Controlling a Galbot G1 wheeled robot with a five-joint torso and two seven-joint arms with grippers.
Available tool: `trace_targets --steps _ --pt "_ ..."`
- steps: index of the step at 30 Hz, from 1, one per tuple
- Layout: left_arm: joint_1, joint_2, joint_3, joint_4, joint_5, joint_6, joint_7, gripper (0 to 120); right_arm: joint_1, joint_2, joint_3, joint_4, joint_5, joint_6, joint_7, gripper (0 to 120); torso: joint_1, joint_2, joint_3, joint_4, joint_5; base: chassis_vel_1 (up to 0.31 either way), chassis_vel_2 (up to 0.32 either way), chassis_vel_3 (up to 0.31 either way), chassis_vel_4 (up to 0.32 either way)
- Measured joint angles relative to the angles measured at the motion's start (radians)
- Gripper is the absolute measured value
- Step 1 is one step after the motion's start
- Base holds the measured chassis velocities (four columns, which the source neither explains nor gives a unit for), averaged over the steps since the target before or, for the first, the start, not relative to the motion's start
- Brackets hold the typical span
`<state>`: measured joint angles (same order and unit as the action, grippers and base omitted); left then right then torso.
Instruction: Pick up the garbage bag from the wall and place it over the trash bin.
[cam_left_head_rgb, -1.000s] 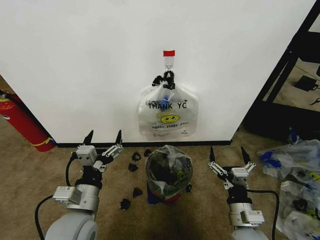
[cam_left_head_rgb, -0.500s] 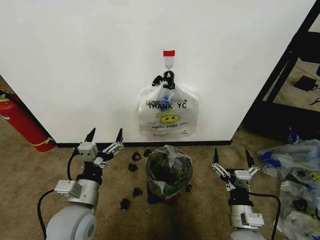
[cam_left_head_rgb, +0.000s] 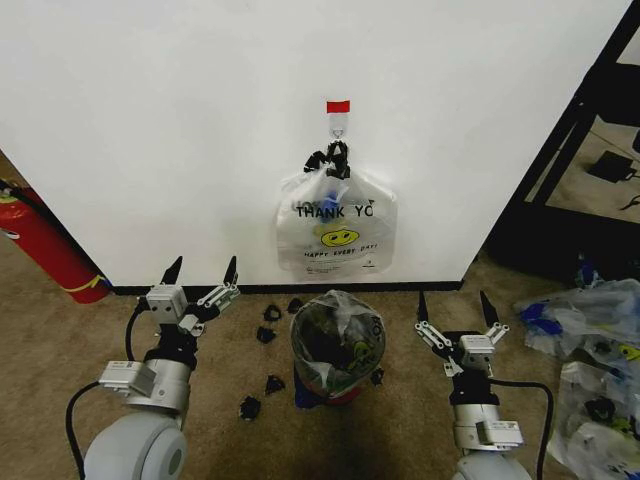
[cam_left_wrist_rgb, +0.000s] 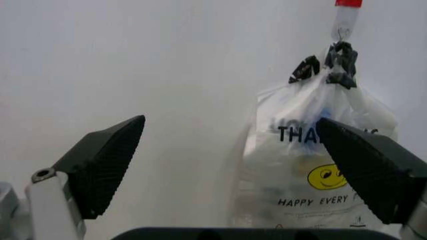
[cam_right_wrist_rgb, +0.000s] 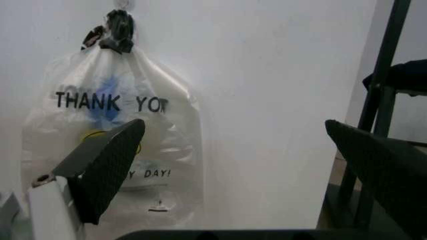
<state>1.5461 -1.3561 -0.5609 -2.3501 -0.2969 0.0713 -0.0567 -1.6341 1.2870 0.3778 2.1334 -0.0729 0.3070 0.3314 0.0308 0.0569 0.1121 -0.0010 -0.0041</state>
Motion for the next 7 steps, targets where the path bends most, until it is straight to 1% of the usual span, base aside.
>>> trace_targets --steps 7 --pt "0.006 -0.001 -0.024 -0.010 0.000 -0.008 0.000 100 0.001 -0.003 -0.015 0.003 -0.012 0.001 -0.012 100 0.000 0.000 0.000 0.0000 0.0000 0.000 0.000 0.000 0.000"
